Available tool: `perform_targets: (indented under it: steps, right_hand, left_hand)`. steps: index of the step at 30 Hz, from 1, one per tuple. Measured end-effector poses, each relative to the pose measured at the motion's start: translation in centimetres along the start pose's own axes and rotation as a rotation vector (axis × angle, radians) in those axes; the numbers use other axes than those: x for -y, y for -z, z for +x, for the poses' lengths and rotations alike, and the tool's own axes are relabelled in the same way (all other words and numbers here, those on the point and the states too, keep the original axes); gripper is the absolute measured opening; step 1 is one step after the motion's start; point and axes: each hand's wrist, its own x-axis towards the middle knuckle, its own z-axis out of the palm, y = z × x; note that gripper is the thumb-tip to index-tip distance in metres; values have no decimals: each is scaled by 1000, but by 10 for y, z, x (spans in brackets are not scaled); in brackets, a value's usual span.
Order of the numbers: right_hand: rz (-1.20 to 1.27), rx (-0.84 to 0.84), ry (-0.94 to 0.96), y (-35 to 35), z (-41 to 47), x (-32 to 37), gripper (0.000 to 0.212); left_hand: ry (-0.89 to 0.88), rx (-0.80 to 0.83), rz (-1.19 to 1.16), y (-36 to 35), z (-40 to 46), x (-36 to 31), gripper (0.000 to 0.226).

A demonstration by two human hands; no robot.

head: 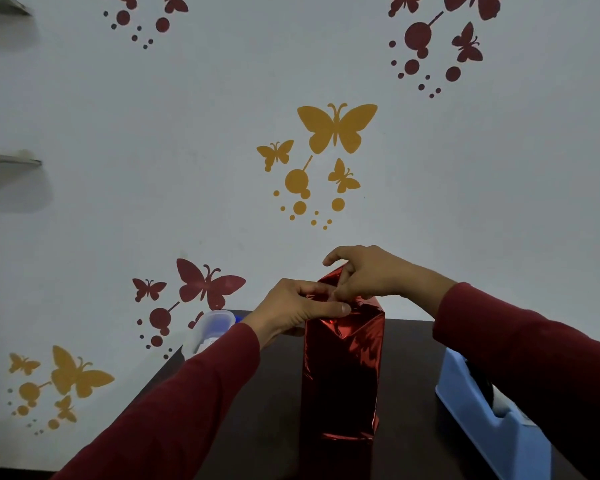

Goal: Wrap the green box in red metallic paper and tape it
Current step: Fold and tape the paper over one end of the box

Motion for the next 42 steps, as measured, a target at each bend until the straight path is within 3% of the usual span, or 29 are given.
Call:
perform_targets:
  steps: [4, 10, 15, 18, 20, 24, 27, 29, 32, 34, 39, 42]
  right_hand:
    - [102, 0, -182, 1, 6, 10, 100]
    - [340, -103, -342, -8, 2, -1, 104]
    - [1068, -119, -439, -35, -12, -17, 96]
    - [1231, -180, -430, -47, -10, -21, 98]
    - [1215, -209, -407, -49, -12, -19, 96]
    - [1135, -229, -384, -48, -19, -12, 95]
    - [1155, -235, -372, -49, -20, -14, 96]
    - [1151, -244, -356, -49, -21, -17, 92]
    - [1109, -237, -346, -50, -22, -16, 84]
    - [1046, -217, -368, -46, -23, -16, 76]
    - [366, -220, -298, -21, -16, -11, 28]
    - [81, -201, -207, -13, -6, -3, 8]
  left_hand:
    - [32, 8, -11, -1, 0, -2, 38]
    - [62, 9, -32, 1, 0, -1, 45]
    - [106, 10, -55, 0, 2, 0, 44]
    - [164, 25, -182, 1, 3, -4, 32]
    - [236, -42, -324, -1, 4, -9, 33]
    - [214, -171, -271, -10, 13, -4, 75]
    - [235, -219, -331, -12, 17, 3, 83]
    - [251, -243, -305, -15, 17, 2, 77]
    - [244, -285, -226, -16, 13, 0, 29]
    - [231, -325, -181, -14, 11, 2, 35]
    - [238, -394, -49, -8, 8, 4, 39]
    - [229, -401, -1, -7, 7, 2, 56]
